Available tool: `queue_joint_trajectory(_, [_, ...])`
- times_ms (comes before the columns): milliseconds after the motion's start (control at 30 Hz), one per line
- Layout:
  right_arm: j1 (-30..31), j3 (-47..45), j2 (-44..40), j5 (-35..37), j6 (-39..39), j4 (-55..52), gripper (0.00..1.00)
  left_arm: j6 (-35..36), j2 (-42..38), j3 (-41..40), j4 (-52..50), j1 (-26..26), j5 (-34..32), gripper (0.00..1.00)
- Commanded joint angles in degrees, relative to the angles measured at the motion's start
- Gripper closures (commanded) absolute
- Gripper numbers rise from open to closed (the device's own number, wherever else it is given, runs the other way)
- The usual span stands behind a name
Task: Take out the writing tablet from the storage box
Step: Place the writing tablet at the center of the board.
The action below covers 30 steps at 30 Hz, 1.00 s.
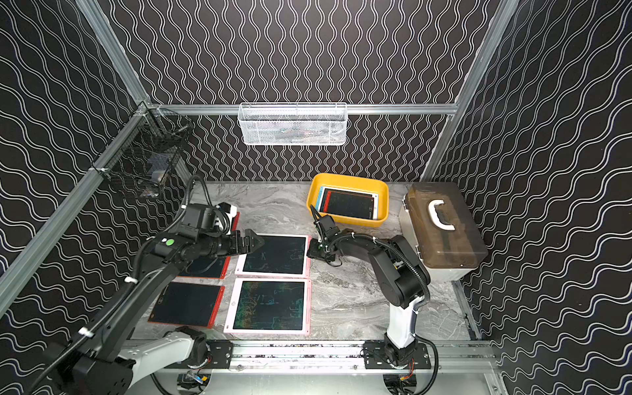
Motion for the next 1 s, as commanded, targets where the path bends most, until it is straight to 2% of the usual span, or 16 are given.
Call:
queue_joint_trajectory(0, [2.1, 2.1, 0.4, 4.8, 1.0, -5.2, 0.54, 0.1, 3.7, -1.7, 3.4, 0.1, -2.1, 0.01])
queue_joint_trajectory(133, [3.8, 3.4, 1.1, 8.5, 1.1, -7.3, 0.55, 1.4, 8.4, -2.8, 4.7, 1.0, -8.8, 0.01])
queue_joint_trajectory(200, [3.7, 3.5, 1.4, 9.2, 0.9, -8.2, 0.55, 1.5, 10.4, -3.5, 6.0, 2.4, -9.5, 0.01])
queue_joint_trajectory(400, [3.9, 3.6, 0.5, 6.8, 1.0, -6.9, 0.54, 3.1, 16.1, -5.8, 9.8, 5.7, -15.5, 0.01])
queue_joint_trajectory(667, [4.6, 5.0, 1.2, 5.5, 2.3, -6.4, 0.52, 1.9, 24.2, -6.4, 14.5, 7.1, -16.2, 0.01])
queue_joint_trajectory(833, [4.9, 5.7, 2.4, 5.6, 2.3, -7.2, 0.52, 2.3, 25.4, -7.4, 15.9, 7.5, -18.2, 0.01])
queue_joint_trajectory(967, [5.3, 6.7, 3.4, 6.0, 2.2, -8.0, 0.51, 2.1, 26.1, -7.8, 16.9, 8.0, -16.2, 0.01])
